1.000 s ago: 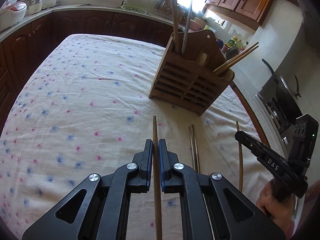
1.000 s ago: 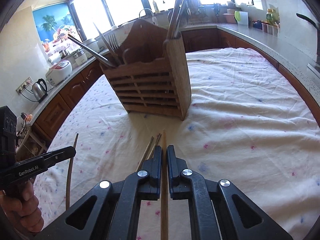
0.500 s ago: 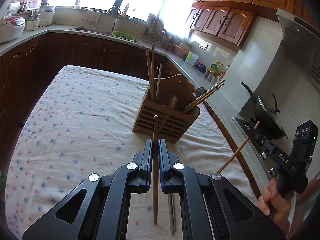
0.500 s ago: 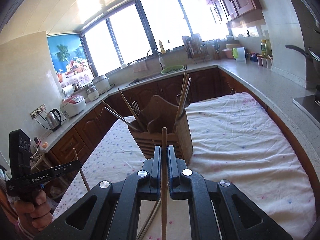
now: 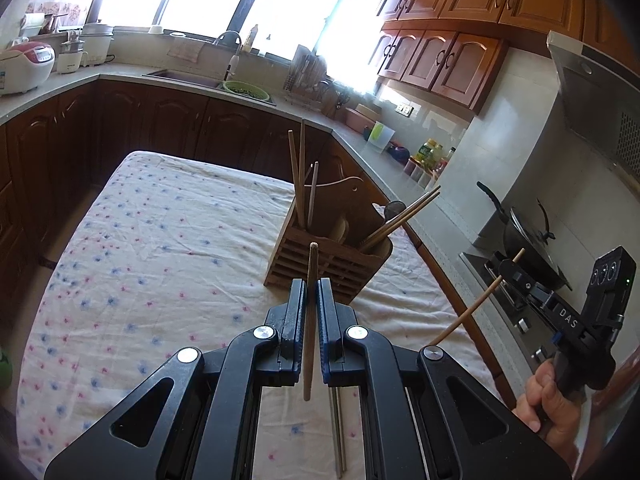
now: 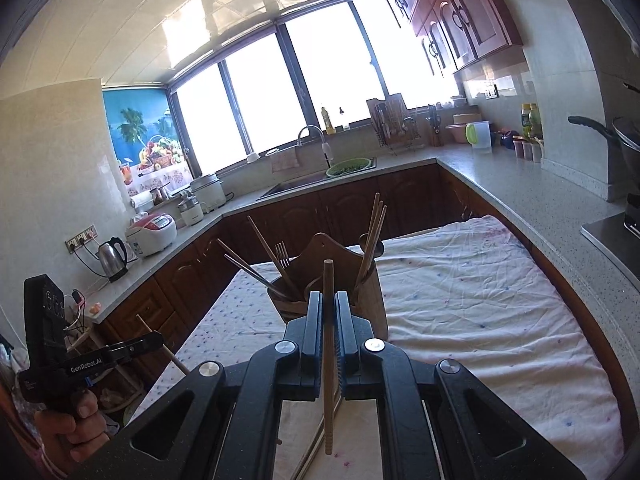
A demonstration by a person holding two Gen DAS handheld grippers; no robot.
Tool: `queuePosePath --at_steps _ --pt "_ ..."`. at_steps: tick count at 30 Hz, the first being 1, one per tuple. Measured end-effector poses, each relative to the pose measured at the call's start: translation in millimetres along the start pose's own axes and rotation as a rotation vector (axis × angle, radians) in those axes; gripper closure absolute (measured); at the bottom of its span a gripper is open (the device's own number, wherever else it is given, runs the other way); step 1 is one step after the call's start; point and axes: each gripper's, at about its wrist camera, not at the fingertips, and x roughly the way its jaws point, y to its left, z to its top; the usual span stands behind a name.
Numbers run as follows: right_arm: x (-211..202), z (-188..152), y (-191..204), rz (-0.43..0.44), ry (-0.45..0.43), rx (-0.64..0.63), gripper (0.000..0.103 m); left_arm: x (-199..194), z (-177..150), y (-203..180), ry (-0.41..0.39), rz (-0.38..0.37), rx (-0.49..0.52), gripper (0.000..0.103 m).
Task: Organize utensils
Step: 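Lift and carry both wooden chopsticks over the holder with both grippers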
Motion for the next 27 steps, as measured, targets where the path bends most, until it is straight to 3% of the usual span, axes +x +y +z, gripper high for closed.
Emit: queuePosePath --at_steps 11,27 --pt "1.5 12.3 -3.8 -0.006 -0.037 0.004 0.097 -6.7 24.6 -10.7 -0.058 -0.006 0.02 0.098" --pt "23.3 87.0 5.5 -0.014 -0.216 -0.031 0.097 -5.3 121.1 -44.7 -0.281 -0.015 0.107 0.098"
